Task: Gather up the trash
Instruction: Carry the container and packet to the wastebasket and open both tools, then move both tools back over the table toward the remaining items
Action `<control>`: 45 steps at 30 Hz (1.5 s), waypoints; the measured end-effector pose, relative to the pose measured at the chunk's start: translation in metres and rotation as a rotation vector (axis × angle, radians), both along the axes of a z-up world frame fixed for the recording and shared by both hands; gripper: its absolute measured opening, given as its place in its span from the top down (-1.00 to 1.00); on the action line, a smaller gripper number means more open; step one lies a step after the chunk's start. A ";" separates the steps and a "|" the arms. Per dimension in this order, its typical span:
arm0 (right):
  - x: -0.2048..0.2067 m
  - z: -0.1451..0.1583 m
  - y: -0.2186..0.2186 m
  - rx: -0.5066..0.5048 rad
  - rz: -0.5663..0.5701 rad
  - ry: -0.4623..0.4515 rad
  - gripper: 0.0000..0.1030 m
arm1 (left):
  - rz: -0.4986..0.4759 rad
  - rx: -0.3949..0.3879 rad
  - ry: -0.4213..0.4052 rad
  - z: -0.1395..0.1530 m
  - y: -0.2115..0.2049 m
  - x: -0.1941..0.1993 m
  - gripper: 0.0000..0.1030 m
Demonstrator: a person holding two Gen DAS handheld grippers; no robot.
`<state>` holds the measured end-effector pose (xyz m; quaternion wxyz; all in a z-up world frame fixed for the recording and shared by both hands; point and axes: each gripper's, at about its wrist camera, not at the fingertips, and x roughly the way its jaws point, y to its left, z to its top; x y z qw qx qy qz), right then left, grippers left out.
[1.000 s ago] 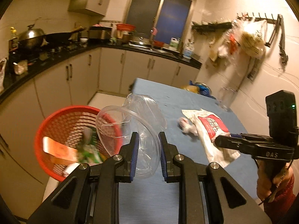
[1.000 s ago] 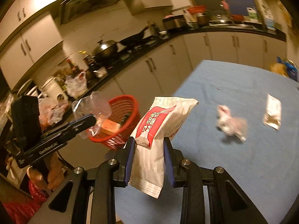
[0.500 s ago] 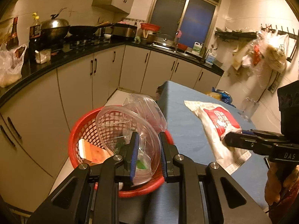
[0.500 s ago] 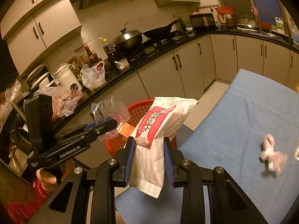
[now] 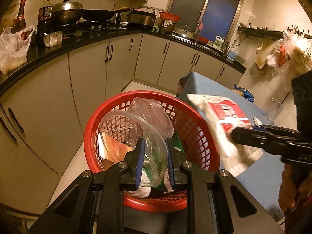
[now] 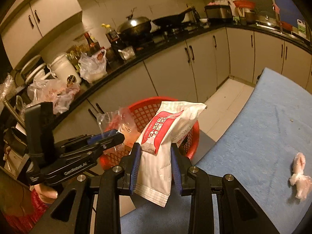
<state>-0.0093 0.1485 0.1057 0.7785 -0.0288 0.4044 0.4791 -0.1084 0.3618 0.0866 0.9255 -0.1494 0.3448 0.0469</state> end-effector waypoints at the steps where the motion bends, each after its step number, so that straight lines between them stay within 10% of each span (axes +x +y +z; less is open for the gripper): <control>1: 0.001 -0.002 0.003 -0.007 0.002 -0.001 0.36 | 0.000 0.001 -0.001 -0.001 0.001 0.000 0.60; 8: 0.006 -0.017 0.022 -0.039 0.012 0.003 0.31 | 0.016 -0.014 0.003 -0.005 0.005 0.000 0.21; 45: -0.006 -0.003 -0.097 0.070 -0.144 0.038 0.09 | -0.007 0.123 -0.035 0.033 -0.086 -0.028 0.11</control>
